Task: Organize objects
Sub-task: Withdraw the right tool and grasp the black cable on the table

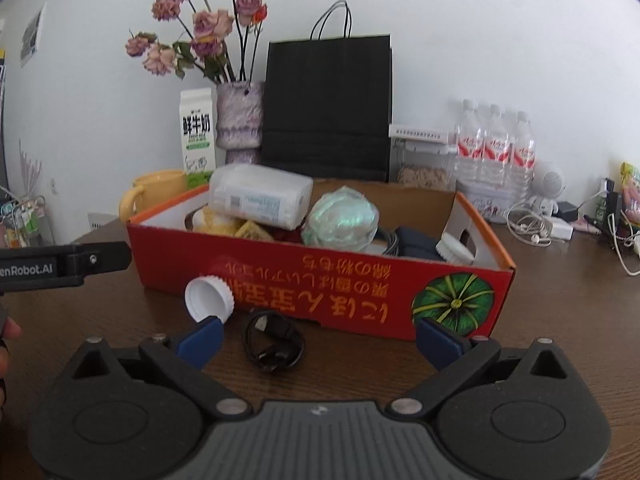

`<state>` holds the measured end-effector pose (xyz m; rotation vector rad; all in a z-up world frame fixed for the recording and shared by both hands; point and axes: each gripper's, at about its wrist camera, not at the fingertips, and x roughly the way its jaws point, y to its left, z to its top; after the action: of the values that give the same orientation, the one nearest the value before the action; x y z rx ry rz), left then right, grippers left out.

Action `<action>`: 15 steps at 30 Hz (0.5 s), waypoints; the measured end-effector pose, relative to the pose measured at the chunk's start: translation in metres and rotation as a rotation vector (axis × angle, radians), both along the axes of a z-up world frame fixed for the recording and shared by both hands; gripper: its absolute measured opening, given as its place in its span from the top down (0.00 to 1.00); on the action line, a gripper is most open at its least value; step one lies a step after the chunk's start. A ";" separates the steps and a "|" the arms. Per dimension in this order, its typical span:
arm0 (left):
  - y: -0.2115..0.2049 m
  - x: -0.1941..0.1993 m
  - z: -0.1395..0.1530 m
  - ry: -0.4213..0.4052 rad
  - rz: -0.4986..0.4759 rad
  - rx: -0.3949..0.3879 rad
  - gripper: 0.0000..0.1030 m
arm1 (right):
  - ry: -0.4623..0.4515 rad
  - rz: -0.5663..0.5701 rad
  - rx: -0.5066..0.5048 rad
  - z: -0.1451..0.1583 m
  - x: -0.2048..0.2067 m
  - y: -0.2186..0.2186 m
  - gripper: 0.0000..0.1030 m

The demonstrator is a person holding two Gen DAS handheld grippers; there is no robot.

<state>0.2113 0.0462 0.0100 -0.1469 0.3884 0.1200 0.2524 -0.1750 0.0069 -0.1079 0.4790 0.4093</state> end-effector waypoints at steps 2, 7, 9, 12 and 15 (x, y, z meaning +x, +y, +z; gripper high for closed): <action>0.000 0.000 -0.001 0.006 -0.005 -0.001 0.00 | 0.062 -0.006 -0.010 -0.005 0.009 0.006 0.00; 0.000 0.002 -0.002 0.020 0.003 -0.003 0.00 | 0.182 -0.014 -0.034 -0.017 0.028 0.022 0.06; 0.001 0.002 -0.002 0.020 0.006 -0.008 0.00 | 0.193 -0.024 -0.039 -0.019 0.033 0.028 0.06; 0.002 0.002 -0.002 0.021 0.009 -0.010 0.00 | 0.195 -0.028 -0.041 -0.020 0.038 0.035 0.06; 0.002 0.003 -0.002 0.026 0.011 -0.011 0.00 | 0.183 -0.026 -0.046 -0.018 0.039 0.040 0.20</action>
<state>0.2140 0.0482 0.0081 -0.1581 0.4139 0.1307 0.2915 -0.1350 -0.0116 -0.1094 0.6695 0.3845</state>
